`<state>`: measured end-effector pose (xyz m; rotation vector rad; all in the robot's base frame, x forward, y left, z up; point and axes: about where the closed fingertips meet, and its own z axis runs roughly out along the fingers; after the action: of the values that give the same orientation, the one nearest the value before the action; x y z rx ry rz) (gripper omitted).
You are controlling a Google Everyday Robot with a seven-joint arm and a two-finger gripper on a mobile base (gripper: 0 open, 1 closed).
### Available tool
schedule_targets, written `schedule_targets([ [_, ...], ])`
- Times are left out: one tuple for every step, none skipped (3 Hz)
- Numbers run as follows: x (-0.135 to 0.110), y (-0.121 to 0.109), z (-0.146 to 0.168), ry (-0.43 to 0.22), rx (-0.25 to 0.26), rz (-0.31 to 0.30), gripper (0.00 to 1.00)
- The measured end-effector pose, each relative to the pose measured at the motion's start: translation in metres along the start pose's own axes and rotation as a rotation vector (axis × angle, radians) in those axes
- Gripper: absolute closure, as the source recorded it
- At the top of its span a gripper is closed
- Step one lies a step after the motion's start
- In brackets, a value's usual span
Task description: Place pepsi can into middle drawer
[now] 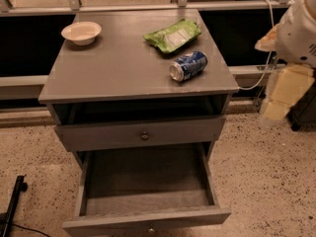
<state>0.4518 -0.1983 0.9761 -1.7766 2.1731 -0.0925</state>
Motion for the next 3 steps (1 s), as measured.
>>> schedule_targets([
  [-0.0515,-0.0021,0.0212,-0.052,-0.042,-0.197,0.0],
  [-0.0603,-0.0025,0.0232,-0.061,-0.041,-0.271,0.0],
  [-0.0603,-0.0025,0.0232,-0.061,-0.041,-0.271,0.0],
])
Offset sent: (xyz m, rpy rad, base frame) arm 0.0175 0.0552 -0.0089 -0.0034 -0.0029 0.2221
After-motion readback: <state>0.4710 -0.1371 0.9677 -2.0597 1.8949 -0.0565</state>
